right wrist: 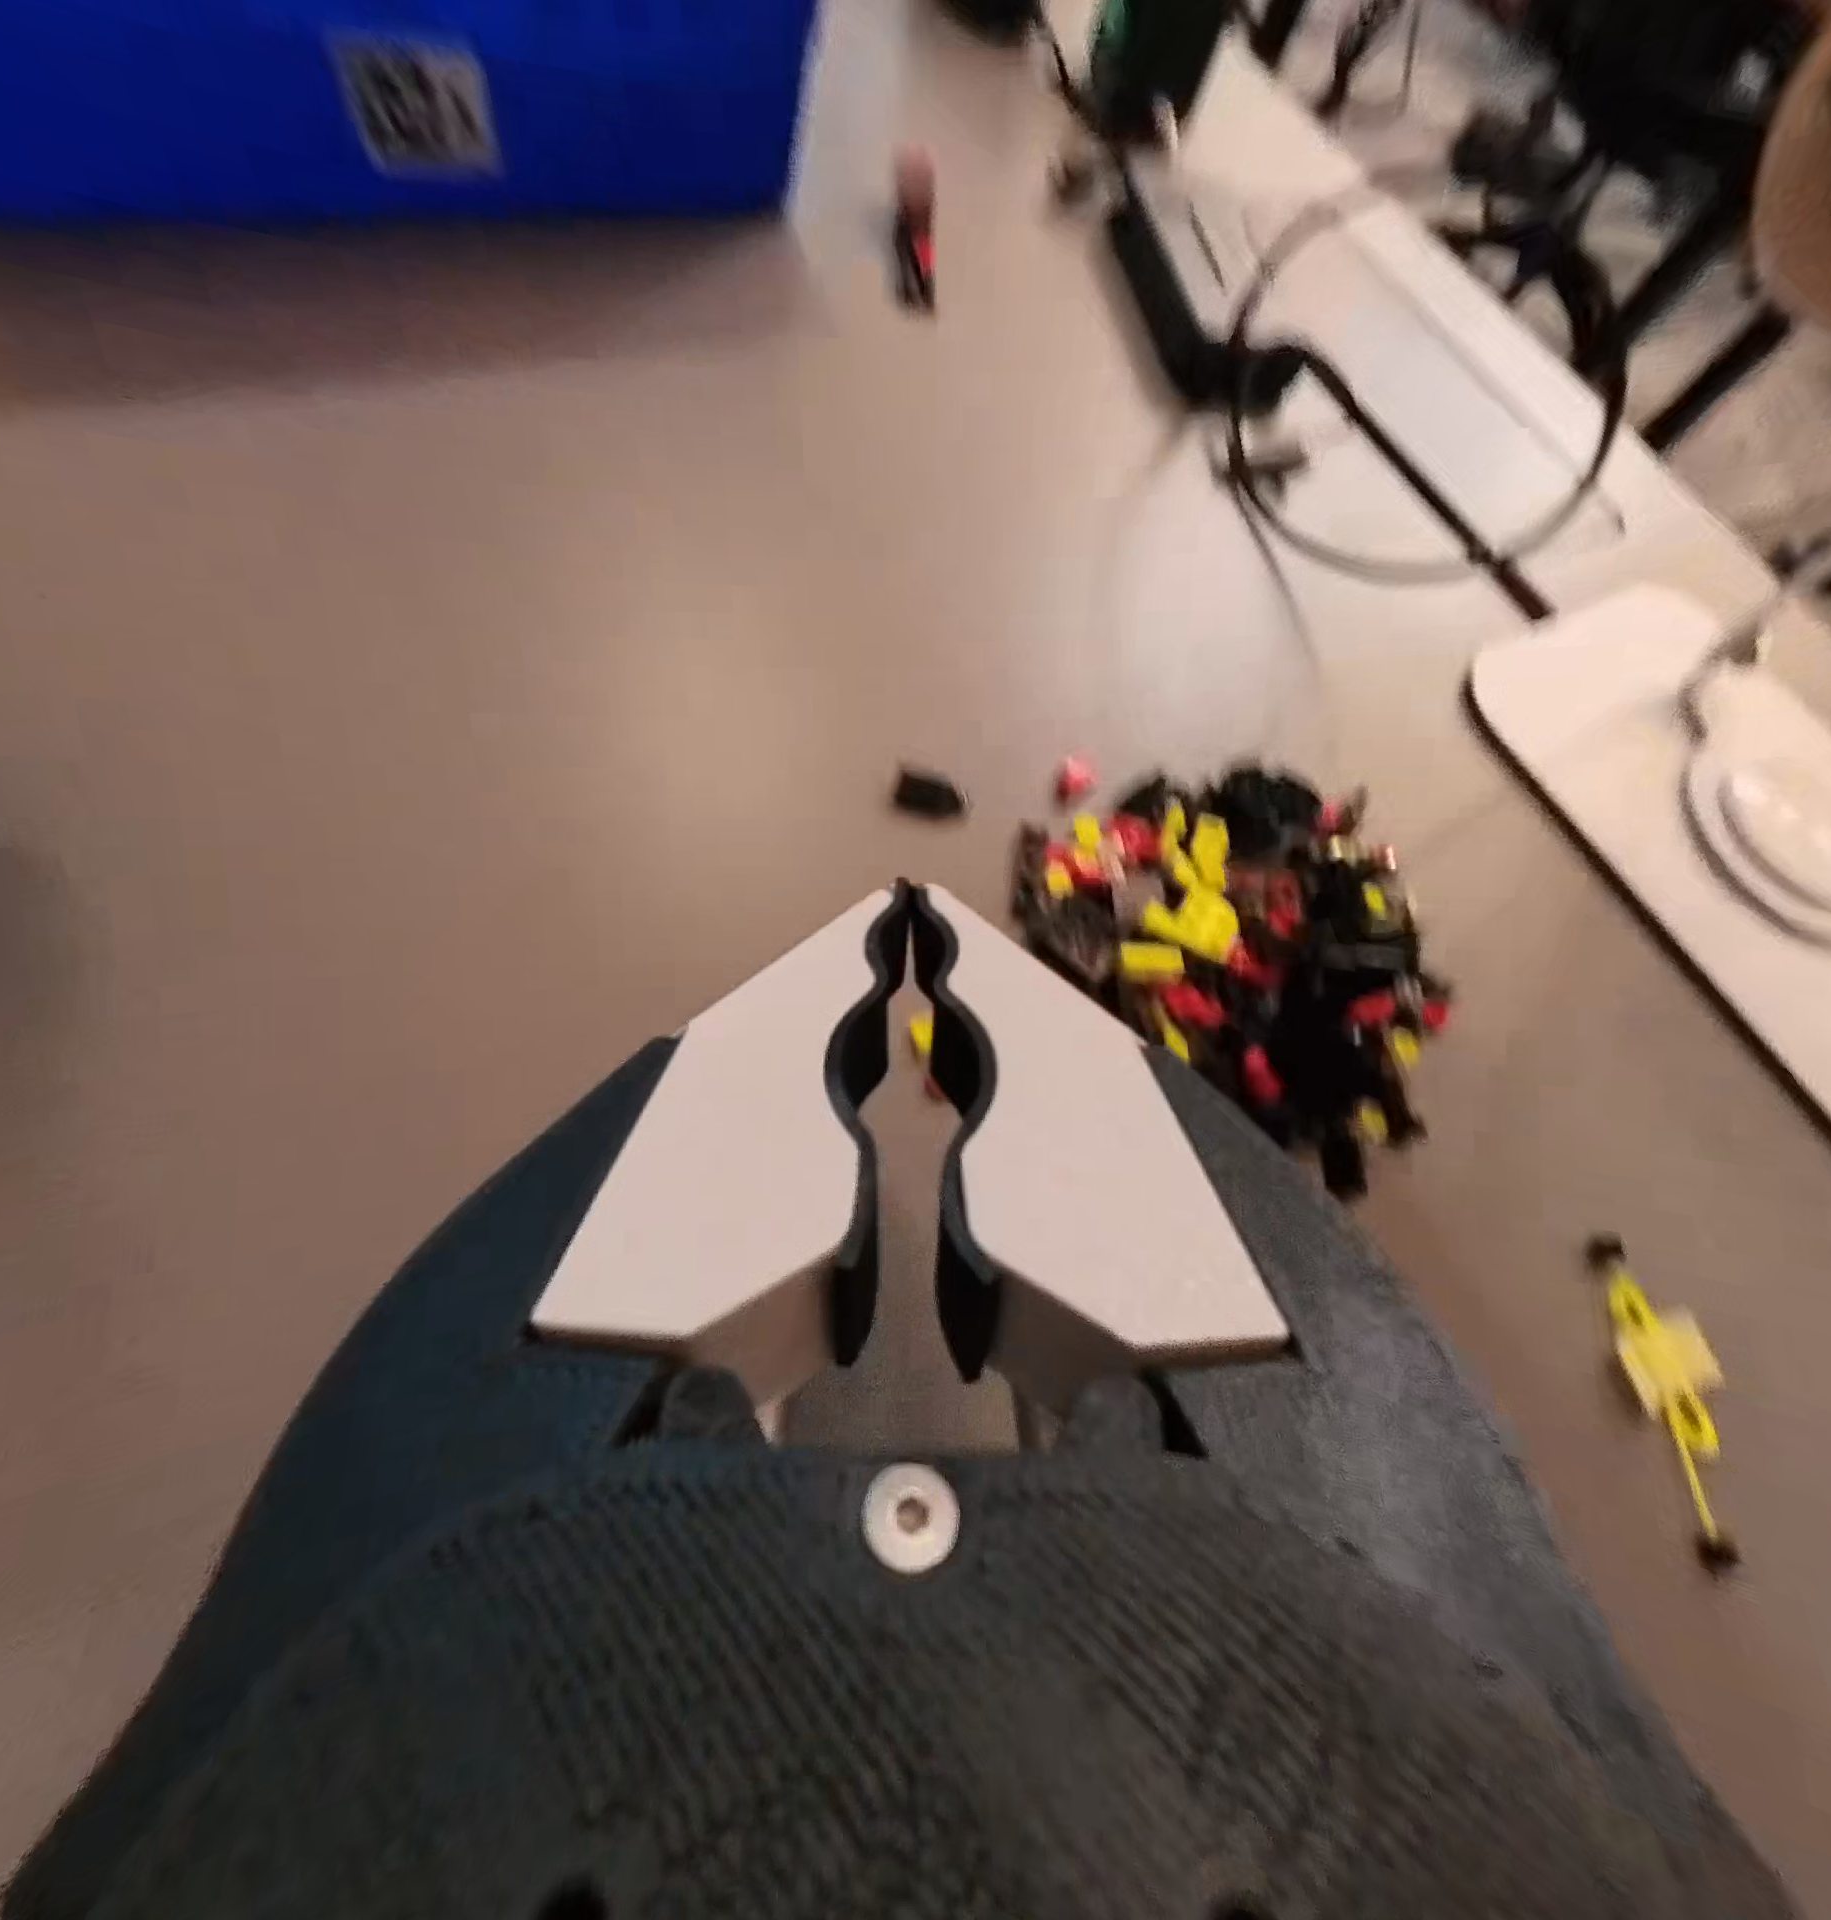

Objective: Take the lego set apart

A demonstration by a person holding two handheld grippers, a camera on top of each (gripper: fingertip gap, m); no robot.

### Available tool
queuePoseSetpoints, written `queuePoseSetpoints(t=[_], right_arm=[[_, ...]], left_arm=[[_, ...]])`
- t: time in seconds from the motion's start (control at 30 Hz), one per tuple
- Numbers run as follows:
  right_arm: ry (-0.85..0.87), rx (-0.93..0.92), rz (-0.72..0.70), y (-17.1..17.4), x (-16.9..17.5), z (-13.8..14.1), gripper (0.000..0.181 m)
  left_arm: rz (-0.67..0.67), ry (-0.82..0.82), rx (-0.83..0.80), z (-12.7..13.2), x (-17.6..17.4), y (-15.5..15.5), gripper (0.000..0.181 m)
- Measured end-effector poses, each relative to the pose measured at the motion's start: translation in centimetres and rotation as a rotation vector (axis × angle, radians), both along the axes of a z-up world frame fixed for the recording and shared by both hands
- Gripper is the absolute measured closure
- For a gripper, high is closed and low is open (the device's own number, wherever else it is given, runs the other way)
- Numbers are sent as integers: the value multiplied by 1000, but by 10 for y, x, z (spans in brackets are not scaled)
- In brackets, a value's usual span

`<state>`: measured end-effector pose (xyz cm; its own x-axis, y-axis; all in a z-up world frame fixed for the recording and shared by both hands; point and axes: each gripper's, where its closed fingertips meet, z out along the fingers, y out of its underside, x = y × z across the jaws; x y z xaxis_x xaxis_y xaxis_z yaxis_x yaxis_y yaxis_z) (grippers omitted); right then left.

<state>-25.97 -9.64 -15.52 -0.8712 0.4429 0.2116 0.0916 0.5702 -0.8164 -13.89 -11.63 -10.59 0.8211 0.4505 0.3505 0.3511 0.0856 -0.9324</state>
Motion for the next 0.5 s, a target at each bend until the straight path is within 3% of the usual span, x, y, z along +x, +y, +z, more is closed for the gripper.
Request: queuePoseSetpoints(t=[0.07, 0.2, 0.27, 0.33, 0.5], right_arm=[[27, -62, 58, -27, 1, 18, 176], [4, -75, 63, -89, -28, 24, 102], [-37, -62, 81, -129, -46, 18, 110], [-93, -48, 98, -167, -68, 11, 135], [-184, 14, 72, -250, -127, -6, 143]], left_arm=[[49, 21, 15, 4, -5, -8, 178], [203, 69, 25, 11, -21, -34, 166], [267, 92, 22, 13, -27, -47, 164], [291, 103, 10, 11, -31, -55, 166], [322, 72, 43, 8, -39, -73, 167]])
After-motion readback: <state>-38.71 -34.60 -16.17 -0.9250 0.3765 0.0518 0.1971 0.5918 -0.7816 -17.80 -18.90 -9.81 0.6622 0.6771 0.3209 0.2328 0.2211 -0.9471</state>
